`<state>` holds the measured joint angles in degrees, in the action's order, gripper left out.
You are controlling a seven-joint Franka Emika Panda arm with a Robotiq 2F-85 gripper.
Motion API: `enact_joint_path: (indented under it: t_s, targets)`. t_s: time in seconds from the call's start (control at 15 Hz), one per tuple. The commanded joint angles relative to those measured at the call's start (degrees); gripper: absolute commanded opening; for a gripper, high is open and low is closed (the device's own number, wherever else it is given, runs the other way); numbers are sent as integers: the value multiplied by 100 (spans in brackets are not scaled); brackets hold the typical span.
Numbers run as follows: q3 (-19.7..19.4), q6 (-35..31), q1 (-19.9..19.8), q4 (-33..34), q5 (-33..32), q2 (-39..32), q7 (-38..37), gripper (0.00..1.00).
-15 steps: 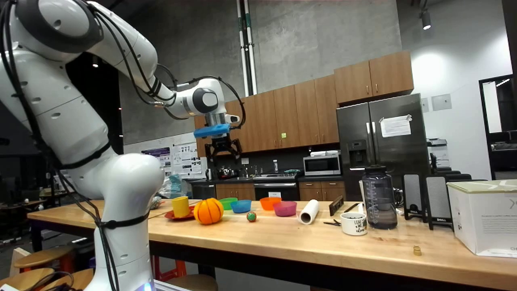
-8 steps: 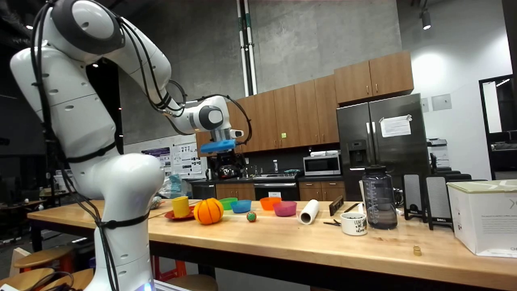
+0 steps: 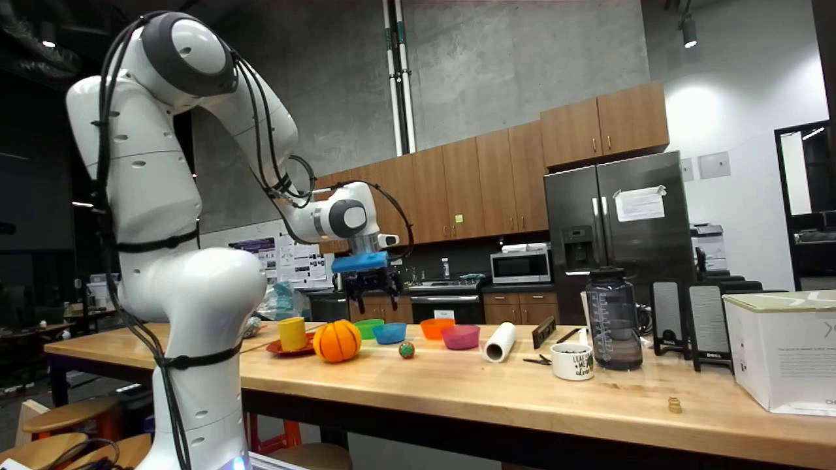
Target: Pick up the red toy and put it in the orange bowl
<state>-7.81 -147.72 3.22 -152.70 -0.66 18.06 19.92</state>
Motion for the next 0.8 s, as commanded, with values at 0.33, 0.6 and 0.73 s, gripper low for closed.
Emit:
enact_joint_path:
  t_s: [0.33, 0.6, 0.73]
  targets:
    - [1, -717, 92, 143, 575, -1016, 612, 100]
    - [57, -1038, 10, 354, 551, -1512, 769, 100]
    - [89, -1124, -50, 512, 578, -1779, 860, 100]
